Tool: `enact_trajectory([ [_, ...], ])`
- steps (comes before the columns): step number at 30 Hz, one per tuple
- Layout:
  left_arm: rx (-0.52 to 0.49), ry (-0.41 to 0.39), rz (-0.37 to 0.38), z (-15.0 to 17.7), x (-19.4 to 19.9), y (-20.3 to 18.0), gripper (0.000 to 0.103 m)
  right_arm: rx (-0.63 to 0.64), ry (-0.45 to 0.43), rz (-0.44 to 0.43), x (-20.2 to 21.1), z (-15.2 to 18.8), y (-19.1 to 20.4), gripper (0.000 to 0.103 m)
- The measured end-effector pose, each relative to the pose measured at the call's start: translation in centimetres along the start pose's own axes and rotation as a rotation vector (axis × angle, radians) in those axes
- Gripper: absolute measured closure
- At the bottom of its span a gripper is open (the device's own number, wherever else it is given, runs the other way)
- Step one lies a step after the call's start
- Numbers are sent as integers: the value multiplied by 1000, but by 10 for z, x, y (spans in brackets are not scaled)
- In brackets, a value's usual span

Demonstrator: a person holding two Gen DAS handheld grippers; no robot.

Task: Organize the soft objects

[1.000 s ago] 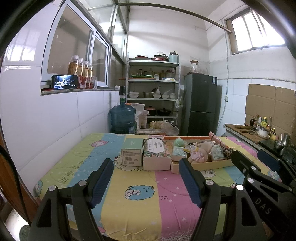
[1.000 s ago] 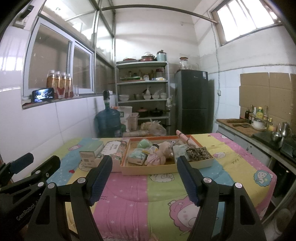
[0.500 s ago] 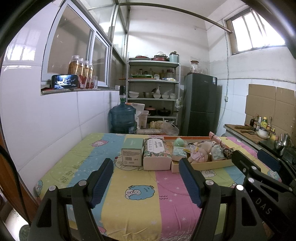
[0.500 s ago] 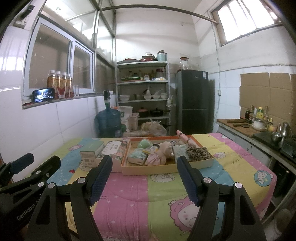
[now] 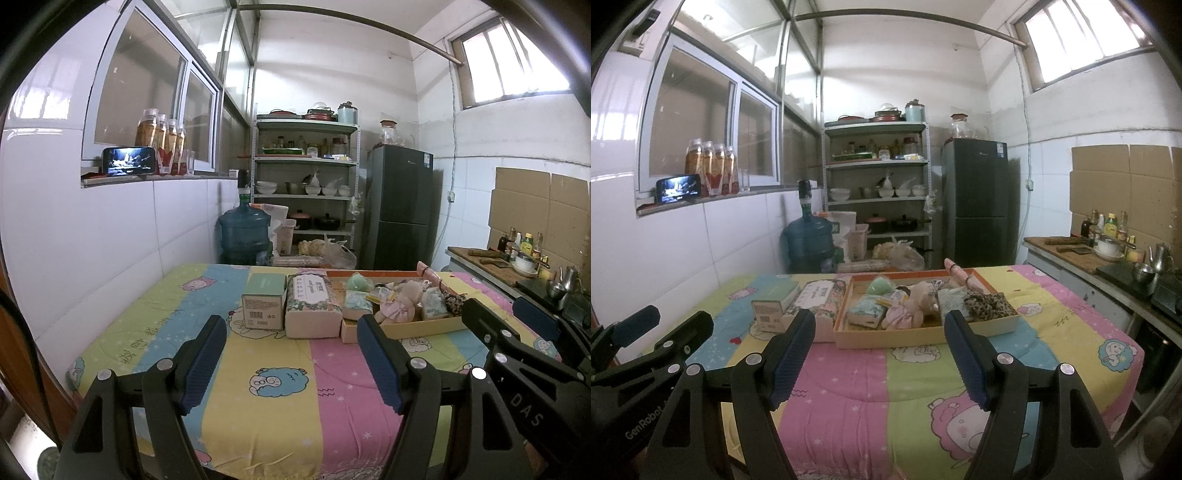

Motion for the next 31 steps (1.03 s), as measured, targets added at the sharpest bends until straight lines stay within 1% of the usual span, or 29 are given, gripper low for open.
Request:
enact_trajectory([
  [22,-3,1,3,2,2,-2,30,1,5,-2,1,0,4,29],
  [31,-9,-7,-10,8,5,-5,30,4,11,-6,1,2,9,29],
])
Point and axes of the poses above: each gripper's, at about its wrist camera, not at the fingertips, and x roughly against the way its jaws point, y to its left, z to its underside, the point moved 2 cm from there along -x, roughly the way its jaws point, and after that the axes turned 10 degrees about y, right-handed, at the moved point
